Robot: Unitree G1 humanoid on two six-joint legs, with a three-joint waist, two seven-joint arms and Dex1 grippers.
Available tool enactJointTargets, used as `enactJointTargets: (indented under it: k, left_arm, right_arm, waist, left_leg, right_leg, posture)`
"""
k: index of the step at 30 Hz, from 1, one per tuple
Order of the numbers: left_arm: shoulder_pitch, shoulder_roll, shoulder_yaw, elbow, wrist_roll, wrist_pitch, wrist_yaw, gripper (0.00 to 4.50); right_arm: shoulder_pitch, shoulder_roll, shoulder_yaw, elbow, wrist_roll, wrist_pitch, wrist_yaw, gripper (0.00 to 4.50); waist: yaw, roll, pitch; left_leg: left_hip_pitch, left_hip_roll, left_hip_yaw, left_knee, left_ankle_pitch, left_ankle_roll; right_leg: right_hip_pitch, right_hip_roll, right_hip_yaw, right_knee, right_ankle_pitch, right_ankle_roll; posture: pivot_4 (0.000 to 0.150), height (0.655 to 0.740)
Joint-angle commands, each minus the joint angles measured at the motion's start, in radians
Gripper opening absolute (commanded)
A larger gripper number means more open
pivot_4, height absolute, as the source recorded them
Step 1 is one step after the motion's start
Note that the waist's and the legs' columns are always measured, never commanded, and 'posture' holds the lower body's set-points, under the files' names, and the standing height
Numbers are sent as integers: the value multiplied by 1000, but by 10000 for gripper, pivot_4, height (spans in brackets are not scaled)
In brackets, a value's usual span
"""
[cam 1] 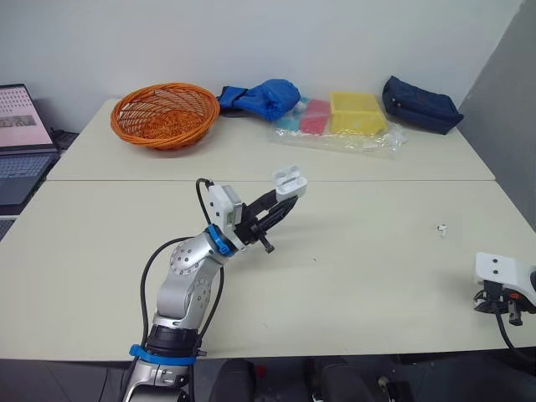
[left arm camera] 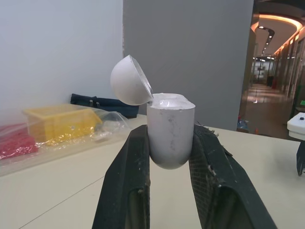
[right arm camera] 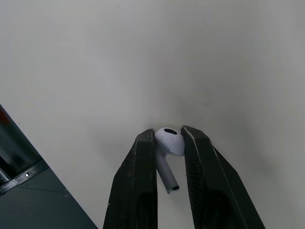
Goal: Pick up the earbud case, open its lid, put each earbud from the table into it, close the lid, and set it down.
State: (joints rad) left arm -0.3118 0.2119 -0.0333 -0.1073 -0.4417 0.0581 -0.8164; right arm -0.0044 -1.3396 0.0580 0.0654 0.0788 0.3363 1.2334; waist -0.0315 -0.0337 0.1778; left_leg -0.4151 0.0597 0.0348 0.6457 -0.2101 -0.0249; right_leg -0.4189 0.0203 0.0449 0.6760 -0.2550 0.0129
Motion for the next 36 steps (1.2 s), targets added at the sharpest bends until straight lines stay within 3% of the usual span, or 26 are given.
enactJointTargets:
  k: [1, 4, 19, 36]
  left_arm:
    - [-2, 3, -4, -49, -14, -8, 0, 7427]
    - [0, 3, -7, -57, -16, -1, 3, 7427]
    - [27, 7, -20, -100, -23, 21, 20, 7427]
    - [28, 12, -22, -103, -22, 23, 24, 7427]
  right_arm:
    - [-2, 19, 3, 29, -26, 12, -10, 7613]
    - [15, 15, -8, 53, -35, -9, -12, 17219]
    - [103, 15, -74, 9, -20, 132, -19, 17219]
    - [76, 60, -72, -61, 5, 257, -19, 17219]
  waist:
    - [0, -1, 0]
    - [1, -1, 0]
    - [8, -1, -1]
    - [5, -5, -2]
  left_leg:
    - [0, 0, 0, 0, 0, 0]
    - [1, 0, 0, 1, 0, 0]
    - [1, -3, -2, 1, 0, 0]
    - [9, -3, -2, 0, 0, 0]
  right_leg:
    - [0, 0, 0, 0, 0, 0]
    - [1, 0, 0, 0, -1, -2]
    - [5, -4, -1, -3, 0, 2]
    - [13, -4, -1, -4, -3, -3]
  posture:
    - [1500, 7400]
    - [1500, 7400]
    - [1500, 7400]
    - [1500, 7400]
